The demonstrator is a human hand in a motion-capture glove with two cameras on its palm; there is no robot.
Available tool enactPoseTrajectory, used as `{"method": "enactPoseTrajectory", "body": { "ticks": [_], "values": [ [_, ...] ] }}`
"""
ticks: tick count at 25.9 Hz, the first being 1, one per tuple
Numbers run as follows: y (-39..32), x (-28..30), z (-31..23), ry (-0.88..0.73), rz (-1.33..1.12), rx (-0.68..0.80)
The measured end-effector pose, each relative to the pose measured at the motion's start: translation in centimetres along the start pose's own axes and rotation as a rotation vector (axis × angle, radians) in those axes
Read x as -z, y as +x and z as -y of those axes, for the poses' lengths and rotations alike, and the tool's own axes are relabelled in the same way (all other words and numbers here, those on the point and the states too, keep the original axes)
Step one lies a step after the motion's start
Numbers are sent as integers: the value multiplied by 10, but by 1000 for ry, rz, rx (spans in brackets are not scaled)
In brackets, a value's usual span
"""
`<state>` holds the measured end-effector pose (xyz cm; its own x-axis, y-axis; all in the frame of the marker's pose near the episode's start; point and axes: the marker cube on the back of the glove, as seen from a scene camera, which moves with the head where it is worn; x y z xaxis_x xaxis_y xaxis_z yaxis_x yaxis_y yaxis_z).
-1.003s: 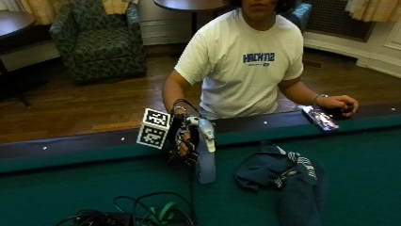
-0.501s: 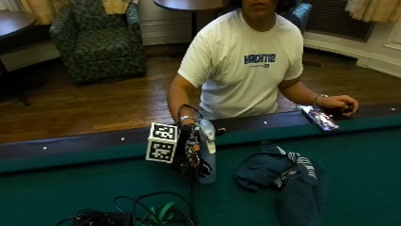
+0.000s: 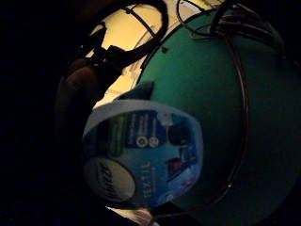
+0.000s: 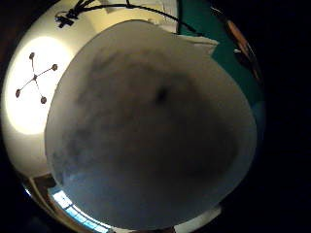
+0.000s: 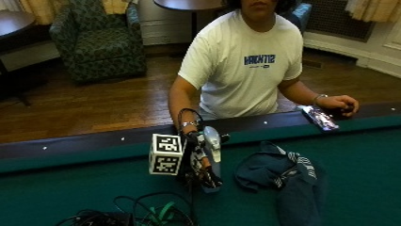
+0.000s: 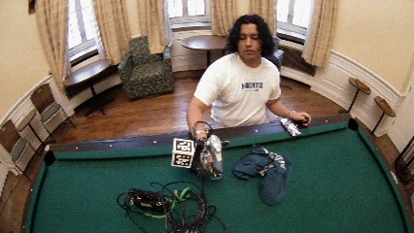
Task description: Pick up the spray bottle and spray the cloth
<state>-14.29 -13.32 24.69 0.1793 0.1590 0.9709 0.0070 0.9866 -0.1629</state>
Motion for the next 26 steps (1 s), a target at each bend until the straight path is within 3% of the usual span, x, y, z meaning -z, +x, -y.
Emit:
{"method": "enactPoseTrajectory", "body": {
  "ticks": [7,12,20,26],
  "values": [
    [-3,-4,10,-30,-13,-56],
    [-10,-7,12,-14,-8,-2],
    [-25,-5,9,228,-24,89],
    [-79,16,3,306,-229,266]
  ]
}}
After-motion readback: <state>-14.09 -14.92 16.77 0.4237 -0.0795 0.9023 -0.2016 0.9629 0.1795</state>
